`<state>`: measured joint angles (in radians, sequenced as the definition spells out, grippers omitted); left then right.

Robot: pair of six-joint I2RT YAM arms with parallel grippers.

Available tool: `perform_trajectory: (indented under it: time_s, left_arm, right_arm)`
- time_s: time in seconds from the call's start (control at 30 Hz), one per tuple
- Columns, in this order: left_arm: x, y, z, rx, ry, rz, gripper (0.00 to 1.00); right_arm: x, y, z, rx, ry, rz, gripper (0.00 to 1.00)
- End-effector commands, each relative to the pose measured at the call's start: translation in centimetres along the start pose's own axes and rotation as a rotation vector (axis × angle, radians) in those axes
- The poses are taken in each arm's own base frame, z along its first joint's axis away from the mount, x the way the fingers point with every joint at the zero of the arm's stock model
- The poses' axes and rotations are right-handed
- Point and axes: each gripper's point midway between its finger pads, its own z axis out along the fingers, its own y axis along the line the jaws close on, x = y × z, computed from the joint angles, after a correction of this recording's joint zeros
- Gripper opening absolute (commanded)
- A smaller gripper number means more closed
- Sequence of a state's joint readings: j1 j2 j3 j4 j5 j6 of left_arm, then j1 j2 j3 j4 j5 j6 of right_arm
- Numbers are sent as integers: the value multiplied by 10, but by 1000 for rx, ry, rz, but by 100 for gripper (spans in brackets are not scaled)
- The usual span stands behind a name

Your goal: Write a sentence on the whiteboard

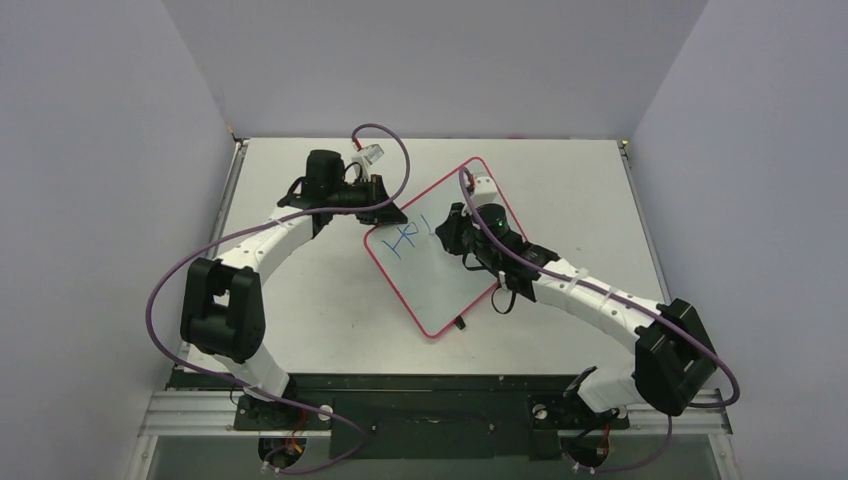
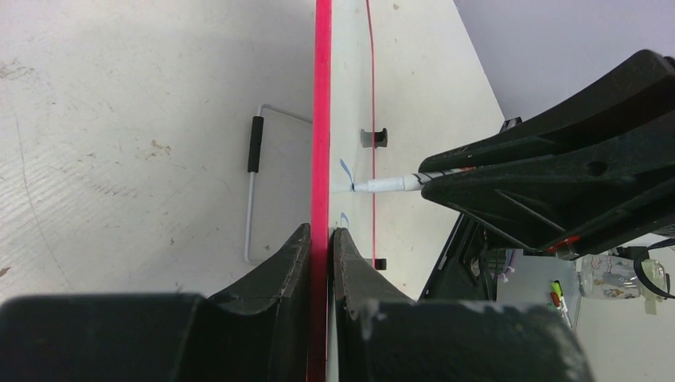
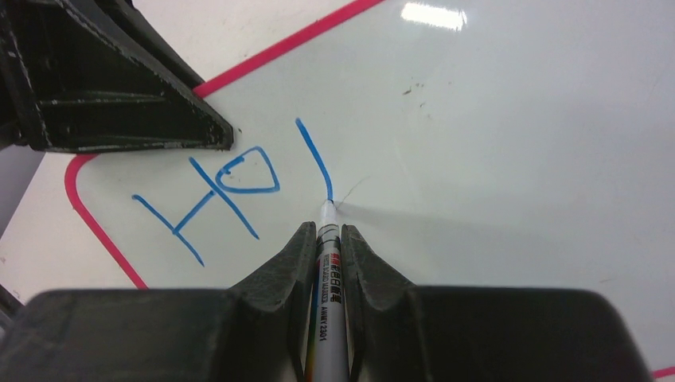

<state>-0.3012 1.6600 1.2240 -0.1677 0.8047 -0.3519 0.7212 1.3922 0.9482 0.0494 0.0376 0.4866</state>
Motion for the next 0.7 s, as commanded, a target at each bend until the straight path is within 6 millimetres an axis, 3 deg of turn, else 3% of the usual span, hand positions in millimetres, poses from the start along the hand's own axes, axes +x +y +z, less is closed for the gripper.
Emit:
perform_trajectory:
  time_s: [0.0,0.17,0.37,0.67]
  left_arm:
    - [-19,-30,-7,61,-46,141,0]
    - [-19,-30,-8,61,-46,143,0]
    - [-19,-31,-9,59,-48,142,0]
    - [-18,-33,-10,61,-48,144,0]
  right_arm:
    - [16,-1,-15,13,41,-16,0]
    - [5,5,-25,15,29,-31,0]
    - [-30,18,-32,-5,-36,-31,0]
    - [-60,25,-20,11,-91,-27,0]
